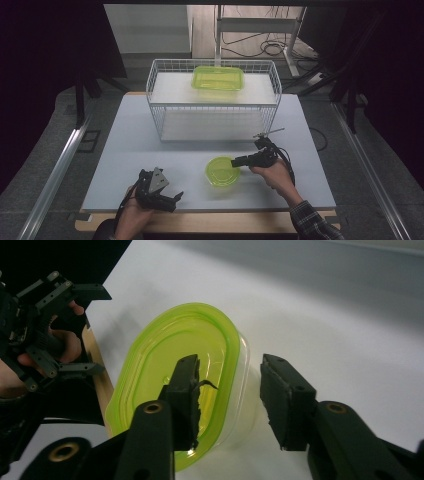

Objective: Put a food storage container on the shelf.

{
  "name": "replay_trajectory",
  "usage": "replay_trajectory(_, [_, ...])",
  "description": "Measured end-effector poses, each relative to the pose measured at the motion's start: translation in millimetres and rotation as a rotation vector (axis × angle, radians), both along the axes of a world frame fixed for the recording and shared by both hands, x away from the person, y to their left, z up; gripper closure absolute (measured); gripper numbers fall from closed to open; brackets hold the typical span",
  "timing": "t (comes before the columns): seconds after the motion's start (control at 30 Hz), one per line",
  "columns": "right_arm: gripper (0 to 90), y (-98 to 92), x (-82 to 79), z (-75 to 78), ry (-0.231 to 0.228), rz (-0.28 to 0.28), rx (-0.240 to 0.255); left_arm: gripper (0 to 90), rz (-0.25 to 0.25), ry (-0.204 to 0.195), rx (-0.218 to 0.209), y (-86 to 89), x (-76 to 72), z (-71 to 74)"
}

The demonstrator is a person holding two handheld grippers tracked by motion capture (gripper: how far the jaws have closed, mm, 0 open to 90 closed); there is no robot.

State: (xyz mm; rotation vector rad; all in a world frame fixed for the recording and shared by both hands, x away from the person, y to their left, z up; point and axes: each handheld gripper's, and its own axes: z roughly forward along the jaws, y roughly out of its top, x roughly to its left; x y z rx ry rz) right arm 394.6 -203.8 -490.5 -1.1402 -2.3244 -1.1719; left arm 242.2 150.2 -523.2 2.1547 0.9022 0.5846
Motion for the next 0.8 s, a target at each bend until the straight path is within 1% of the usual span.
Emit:
replay_trajectory(0.07, [64.4, 1.1, 2.4, -2.6, 0.023, 0.006, 0.003, 0.5, -0.002, -0.001, 0.002, -0.3, -0.1, -0.1])
replay_trajectory(0.13, [69.6, 0.9, 4.7, -4.5, 0.050, 0.006, 0.028, 0.5, -0.001, -0.003, 0.000, -0.9, -0.3, -0.4])
replay_trajectory(0.17, [73.0, 0.8, 5.4, -4.9, 0.063, 0.008, 0.038, 0.5, -0.004, -0.003, 0.006, -0.7, -0.2, -0.2])
replay_trajectory(0.23, [77.9, 0.7, 6.1, -5.2, 0.079, 0.008, 0.039, 0.5, -0.003, -0.004, 0.003, -1.3, -0.5, -0.4])
replay_trajectory(0.3, [79.9, 1.0, 6.1, -4.9, 0.109, 0.019, 0.058, 0.5, -0.004, -0.005, 0.007, -1.5, -0.6, -0.5])
replay_trajectory(0.33, [80.1, 1.3, 5.3, -4.1, 0.114, 0.019, 0.063, 0.5, -0.005, -0.006, 0.008, -1.6, -0.7, -0.4])
replay_trajectory(0.47, [80.6, 2.3, 1.8, 0.6, 0.097, 0.024, 0.052, 0.4, -0.007, -0.009, 0.014, -1.5, -0.8, -0.1])
replay_trajectory(0.57, [80.7, -1.8, 0.7, 5.4, 0.100, 0.010, 0.090, 0.4, -0.002, -0.015, 0.007, -1.2, -0.9, 0.2])
replay_trajectory(0.7, [80.7, -8.1, -1.3, 16.9, 0.078, -0.019, 0.112, 0.4, 0.009, -0.015, -0.010, 1.4, -0.5, 1.6])
replay_trajectory(0.8, [80.7, -12.3, -2.6, 25.2, 0.070, -0.036, 0.135, 0.4, 0.012, -0.014, -0.010, 1.9, -0.4, 1.6])
